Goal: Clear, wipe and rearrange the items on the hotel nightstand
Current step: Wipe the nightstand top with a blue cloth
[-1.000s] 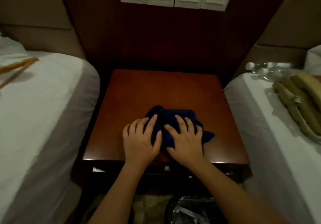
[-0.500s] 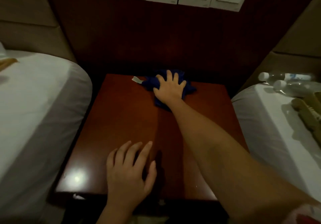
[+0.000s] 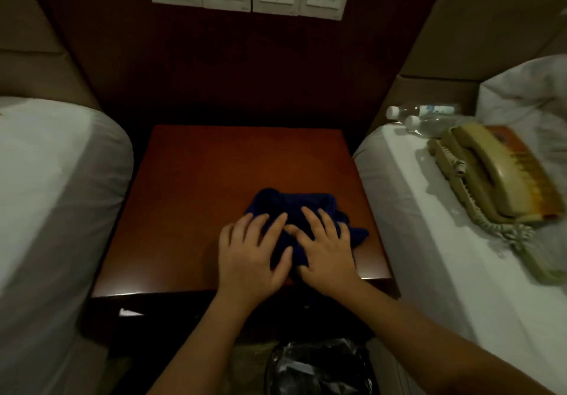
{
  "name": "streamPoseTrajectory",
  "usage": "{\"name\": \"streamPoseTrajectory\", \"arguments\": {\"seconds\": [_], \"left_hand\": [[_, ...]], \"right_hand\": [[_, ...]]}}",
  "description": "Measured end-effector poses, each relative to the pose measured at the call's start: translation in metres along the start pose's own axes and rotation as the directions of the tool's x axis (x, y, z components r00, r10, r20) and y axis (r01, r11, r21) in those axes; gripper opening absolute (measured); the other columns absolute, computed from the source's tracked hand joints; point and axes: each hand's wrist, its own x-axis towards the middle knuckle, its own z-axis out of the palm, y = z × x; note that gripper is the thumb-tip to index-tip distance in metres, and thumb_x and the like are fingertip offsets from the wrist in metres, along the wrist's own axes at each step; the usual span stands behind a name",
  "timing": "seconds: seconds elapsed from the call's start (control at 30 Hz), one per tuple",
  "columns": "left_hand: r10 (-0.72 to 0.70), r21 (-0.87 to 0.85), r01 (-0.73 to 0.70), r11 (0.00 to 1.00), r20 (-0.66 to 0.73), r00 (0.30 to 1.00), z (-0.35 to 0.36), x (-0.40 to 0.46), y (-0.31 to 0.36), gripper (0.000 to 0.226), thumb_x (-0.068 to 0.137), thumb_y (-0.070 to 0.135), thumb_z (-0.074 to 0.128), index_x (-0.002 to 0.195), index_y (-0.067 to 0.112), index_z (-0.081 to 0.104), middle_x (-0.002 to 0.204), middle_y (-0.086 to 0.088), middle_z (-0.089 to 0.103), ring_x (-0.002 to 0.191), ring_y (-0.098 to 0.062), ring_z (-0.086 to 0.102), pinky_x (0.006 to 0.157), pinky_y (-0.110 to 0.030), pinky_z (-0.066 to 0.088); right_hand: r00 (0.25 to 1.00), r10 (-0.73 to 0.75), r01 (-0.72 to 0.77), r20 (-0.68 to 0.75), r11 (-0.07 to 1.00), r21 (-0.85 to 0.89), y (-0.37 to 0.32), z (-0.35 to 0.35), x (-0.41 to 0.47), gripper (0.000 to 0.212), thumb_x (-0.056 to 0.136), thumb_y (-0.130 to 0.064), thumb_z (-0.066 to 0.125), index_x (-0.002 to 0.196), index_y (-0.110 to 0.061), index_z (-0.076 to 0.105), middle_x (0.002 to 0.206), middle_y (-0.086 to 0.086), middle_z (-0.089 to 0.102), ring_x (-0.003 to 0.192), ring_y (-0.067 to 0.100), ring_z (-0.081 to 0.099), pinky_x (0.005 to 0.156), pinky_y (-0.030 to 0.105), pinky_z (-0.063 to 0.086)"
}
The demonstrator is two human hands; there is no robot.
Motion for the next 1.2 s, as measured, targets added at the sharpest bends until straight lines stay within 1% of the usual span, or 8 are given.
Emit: {"name": "streamPoseTrajectory", "arguments": {"seconds": [0.13, 0.37, 0.57, 0.67, 0.73, 0.83, 1.0, 1.2], "left_hand": [[0.114, -0.039, -0.109, 0.993, 0.152, 0.982, 0.023, 0.003, 0.026, 0.053, 0.090, 0.050, 0.047, 0.136, 0.025, 0.053, 0.126, -0.007, 0.063, 0.118, -0.033, 0.056, 0.095, -0.049, 0.043], [0.041, -0.002, -0.042, 0.999, 0.274, 0.961, 0.031, 0.005, 0.025, 0.066, 0.083, 0.062, 0.049, 0.143, 0.035, 0.041, 0.133, -0.005, 0.058, 0.122, -0.030, 0.053, 0.097, -0.055, 0.041], [0.027, 0.041, -0.036, 0.999, 0.217, 0.976, 0.042, 0.004, 0.023, 0.083, 0.074, 0.074, 0.048, 0.148, 0.042, 0.027, 0.136, -0.001, 0.051, 0.121, -0.027, 0.046, 0.092, -0.054, 0.039], [0.015, 0.125, -0.041, 0.991, 0.198, 0.980, 0.046, 0.006, 0.020, 0.084, 0.077, 0.078, 0.037, 0.150, 0.041, 0.017, 0.133, -0.001, 0.048, 0.117, -0.027, 0.046, 0.091, -0.051, 0.037], [0.013, 0.167, -0.046, 0.985, 0.196, 0.980, 0.046, 0.007, 0.020, 0.088, 0.075, 0.078, 0.037, 0.151, 0.040, 0.014, 0.132, -0.001, 0.047, 0.114, -0.027, 0.047, 0.086, -0.055, 0.044], [0.025, 0.184, -0.056, 0.981, 0.169, 0.985, 0.042, 0.005, 0.023, 0.091, 0.072, 0.077, 0.042, 0.150, 0.041, 0.013, 0.131, 0.000, 0.047, 0.114, -0.025, 0.046, 0.084, -0.056, 0.046], [-0.028, 0.104, 0.004, 0.995, 0.228, 0.973, 0.030, 0.002, 0.030, 0.073, 0.080, 0.068, 0.044, 0.147, 0.043, 0.028, 0.136, -0.001, 0.049, 0.121, -0.027, 0.045, 0.091, -0.056, 0.040], [0.038, 0.060, -0.050, 0.997, 0.196, 0.980, 0.029, -0.001, 0.030, 0.067, 0.086, 0.066, 0.037, 0.148, 0.042, 0.025, 0.144, -0.005, 0.041, 0.125, -0.032, 0.046, 0.095, -0.057, 0.035]], "right_hand": [[1.000, -0.005, 0.004, -0.026, 1.000, -0.016, 0.028, 0.001, -0.011, 0.069, 0.067, -0.047, 0.048, 0.134, -0.035, 0.040, 0.152, 0.005, 0.028, 0.135, 0.031, 0.025, 0.096, 0.062, 0.037], [0.997, 0.076, -0.075, -0.017, 0.997, 0.027, 0.067, 0.008, 0.082, 0.065, 0.074, -0.054, 0.046, 0.136, -0.037, 0.039, 0.154, 0.009, 0.027, 0.138, 0.038, 0.025, 0.099, 0.064, 0.026], [0.991, 0.130, -0.129, -0.030, 0.991, 0.027, 0.102, 0.022, 0.219, 0.062, 0.080, -0.058, 0.033, 0.139, -0.039, 0.035, 0.156, 0.006, 0.018, 0.140, 0.034, 0.016, 0.105, 0.060, 0.018], [0.994, 0.105, -0.104, -0.017, 0.994, 0.031, 0.112, 0.023, 0.252, 0.064, 0.078, -0.059, 0.032, 0.139, -0.039, 0.034, 0.156, 0.005, 0.018, 0.140, 0.033, 0.015, 0.105, 0.059, 0.017], [0.995, 0.098, -0.097, -0.029, 0.995, 0.021, 0.115, 0.023, 0.256, 0.063, 0.081, -0.058, 0.035, 0.140, -0.038, 0.034, 0.156, 0.005, 0.019, 0.141, 0.033, 0.015, 0.106, 0.059, 0.017], [0.995, 0.098, -0.097, -0.028, 0.995, 0.016, 0.107, 0.022, 0.233, 0.060, 0.085, -0.054, 0.044, 0.141, -0.037, 0.033, 0.157, 0.006, 0.017, 0.141, 0.034, 0.015, 0.106, 0.059, 0.018], [0.999, 0.044, -0.043, -0.016, 0.998, 0.047, 0.084, 0.006, 0.128, 0.061, 0.078, -0.054, 0.033, 0.135, -0.035, 0.043, 0.153, 0.010, 0.030, 0.137, 0.038, 0.029, 0.100, 0.062, 0.028], [0.999, 0.044, -0.045, -0.021, 0.998, -0.037, 0.069, -0.004, -0.018, 0.073, 0.058, -0.058, 0.055, 0.129, -0.040, 0.047, 0.147, 0.006, 0.034, 0.130, 0.033, 0.032, 0.087, 0.059, 0.045]]}}
